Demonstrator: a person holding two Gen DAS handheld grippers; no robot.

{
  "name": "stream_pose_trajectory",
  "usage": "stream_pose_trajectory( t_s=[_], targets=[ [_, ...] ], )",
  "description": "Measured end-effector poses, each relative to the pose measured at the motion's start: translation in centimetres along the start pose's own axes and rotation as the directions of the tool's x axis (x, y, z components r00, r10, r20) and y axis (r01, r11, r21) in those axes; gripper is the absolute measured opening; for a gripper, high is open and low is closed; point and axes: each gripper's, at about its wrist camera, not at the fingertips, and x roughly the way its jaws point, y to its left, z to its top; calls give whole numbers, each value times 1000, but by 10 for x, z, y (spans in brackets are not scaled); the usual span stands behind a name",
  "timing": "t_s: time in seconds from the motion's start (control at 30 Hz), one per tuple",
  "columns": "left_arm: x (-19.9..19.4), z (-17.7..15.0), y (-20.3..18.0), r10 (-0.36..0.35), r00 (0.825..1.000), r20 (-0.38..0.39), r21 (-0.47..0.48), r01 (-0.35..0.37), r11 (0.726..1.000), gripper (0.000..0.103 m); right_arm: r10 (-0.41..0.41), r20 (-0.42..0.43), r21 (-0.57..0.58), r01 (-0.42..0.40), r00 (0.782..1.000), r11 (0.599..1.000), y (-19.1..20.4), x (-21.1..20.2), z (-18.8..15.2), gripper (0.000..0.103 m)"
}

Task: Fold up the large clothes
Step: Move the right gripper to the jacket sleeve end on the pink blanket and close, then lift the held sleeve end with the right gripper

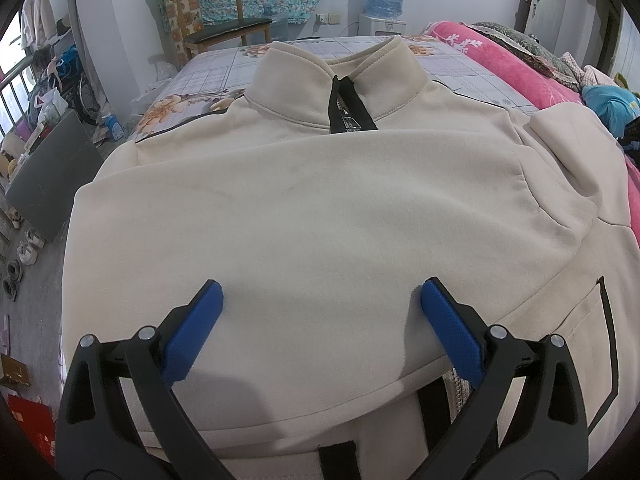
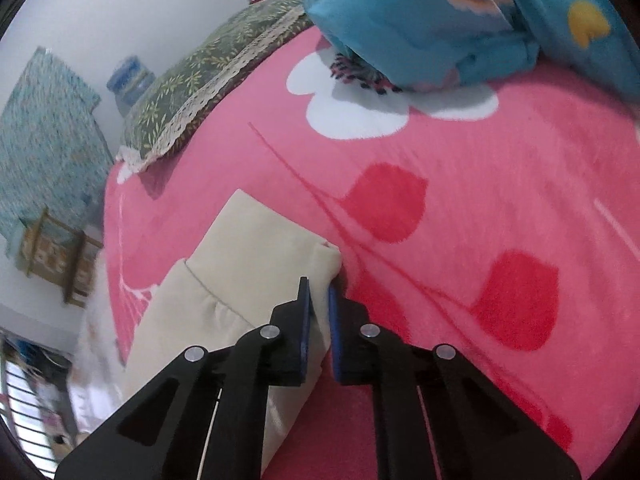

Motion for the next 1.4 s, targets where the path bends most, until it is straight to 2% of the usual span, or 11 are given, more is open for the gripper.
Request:
stream_pose_trajectory(
  t_s=[0.23,0.4,0.63,0.93,1.17,1.23,1.4],
  targets=[
    [0,0,1,0,1000,0,0,0,1000,96,-42,105,-118,54,994,991,25,-36,-1,8],
    [0,0,0,0,1000,0,0,0,1000,96,-12,159,-176,40,987,984,41,-69,-4,8],
    [0,0,0,0,1000,1,0,0,1000,96,70,219,-241,-15,973,970,67,-126,-16,8],
    [0,0,0,0,1000,1,0,0,1000,96,143,261,-293,-63,955,954,91,-183,-36,8],
    [-4,-1,4,1,1000,14,-19,-1,1000,96,181,263,-296,-99,948,950,101,-203,-53,8],
    [-12,0,7,27,999,25,-40,-26,999,96,193,263,-303,-109,945,947,107,-208,-59,8],
    [-60,1,20,26,996,86,-86,-19,996,95,248,263,-348,-148,932,926,131,-226,-76,8]
  ],
)
